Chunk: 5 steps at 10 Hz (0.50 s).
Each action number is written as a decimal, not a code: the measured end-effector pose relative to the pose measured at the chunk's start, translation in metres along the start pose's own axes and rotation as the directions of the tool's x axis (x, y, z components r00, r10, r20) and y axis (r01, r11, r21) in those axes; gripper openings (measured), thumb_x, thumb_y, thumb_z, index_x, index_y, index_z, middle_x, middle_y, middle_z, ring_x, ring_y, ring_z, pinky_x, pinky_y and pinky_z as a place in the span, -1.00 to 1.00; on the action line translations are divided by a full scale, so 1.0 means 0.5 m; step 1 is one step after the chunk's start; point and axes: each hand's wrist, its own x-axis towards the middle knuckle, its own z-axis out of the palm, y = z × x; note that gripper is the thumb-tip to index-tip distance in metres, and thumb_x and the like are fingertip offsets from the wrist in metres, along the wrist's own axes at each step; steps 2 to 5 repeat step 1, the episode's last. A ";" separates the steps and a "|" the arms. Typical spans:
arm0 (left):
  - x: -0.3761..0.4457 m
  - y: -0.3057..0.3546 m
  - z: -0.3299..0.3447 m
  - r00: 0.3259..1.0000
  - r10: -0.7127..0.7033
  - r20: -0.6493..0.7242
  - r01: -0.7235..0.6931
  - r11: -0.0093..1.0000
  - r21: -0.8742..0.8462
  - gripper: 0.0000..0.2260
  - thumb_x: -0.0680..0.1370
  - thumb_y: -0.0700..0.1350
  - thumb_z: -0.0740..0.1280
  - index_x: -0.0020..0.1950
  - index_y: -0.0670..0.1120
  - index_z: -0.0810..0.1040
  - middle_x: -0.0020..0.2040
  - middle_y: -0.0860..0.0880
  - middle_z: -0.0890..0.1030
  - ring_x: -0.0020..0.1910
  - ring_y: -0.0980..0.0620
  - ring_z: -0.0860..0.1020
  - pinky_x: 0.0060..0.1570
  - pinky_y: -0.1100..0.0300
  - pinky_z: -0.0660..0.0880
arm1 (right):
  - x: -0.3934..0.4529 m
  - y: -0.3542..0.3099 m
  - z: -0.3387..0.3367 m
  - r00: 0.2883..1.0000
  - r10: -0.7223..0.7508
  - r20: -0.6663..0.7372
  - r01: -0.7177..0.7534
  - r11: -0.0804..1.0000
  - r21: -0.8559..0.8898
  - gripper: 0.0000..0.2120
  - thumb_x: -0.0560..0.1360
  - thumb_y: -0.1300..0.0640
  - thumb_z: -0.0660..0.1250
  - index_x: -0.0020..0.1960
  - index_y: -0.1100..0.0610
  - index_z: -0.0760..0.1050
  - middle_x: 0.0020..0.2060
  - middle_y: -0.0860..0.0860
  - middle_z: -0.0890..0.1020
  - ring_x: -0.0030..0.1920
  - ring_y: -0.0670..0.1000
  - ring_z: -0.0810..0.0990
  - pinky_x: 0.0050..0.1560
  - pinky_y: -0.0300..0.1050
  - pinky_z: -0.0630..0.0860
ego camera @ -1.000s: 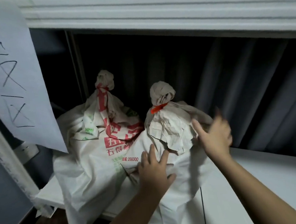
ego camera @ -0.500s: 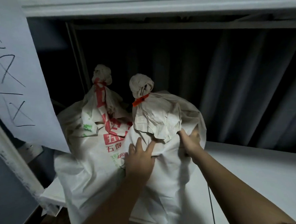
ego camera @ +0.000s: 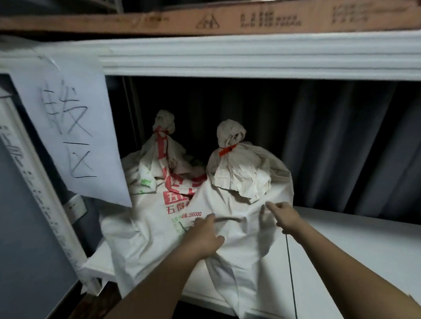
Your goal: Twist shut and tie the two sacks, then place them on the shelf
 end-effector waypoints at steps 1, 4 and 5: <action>-0.079 -0.001 -0.034 0.998 -0.058 0.020 0.058 0.998 -0.019 -0.57 0.54 -0.02 0.25 0.39 -0.08 0.37 0.36 -0.10 0.46 0.29 -0.07 0.45 0.22 0.17 0.39 | -0.078 -0.015 -0.018 0.998 -0.056 0.007 0.056 0.992 -0.114 -0.63 0.51 0.00 0.28 0.22 0.20 0.40 0.04 0.09 0.56 -0.01 0.13 0.62 -0.16 -0.13 0.40; -0.079 -0.001 -0.034 0.998 -0.058 0.020 0.058 0.998 -0.019 -0.57 0.54 -0.02 0.25 0.39 -0.08 0.37 0.36 -0.10 0.46 0.29 -0.07 0.45 0.22 0.17 0.39 | -0.078 -0.015 -0.018 0.998 -0.056 0.007 0.056 0.992 -0.114 -0.63 0.51 0.00 0.28 0.22 0.20 0.40 0.04 0.09 0.56 -0.01 0.13 0.62 -0.16 -0.13 0.40; -0.079 -0.001 -0.034 0.998 -0.058 0.020 0.058 0.998 -0.019 -0.57 0.54 -0.02 0.25 0.39 -0.08 0.37 0.36 -0.10 0.46 0.29 -0.07 0.45 0.22 0.17 0.39 | -0.078 -0.015 -0.018 0.998 -0.056 0.007 0.056 0.992 -0.114 -0.63 0.51 0.00 0.28 0.22 0.20 0.40 0.04 0.09 0.56 -0.01 0.13 0.62 -0.16 -0.13 0.40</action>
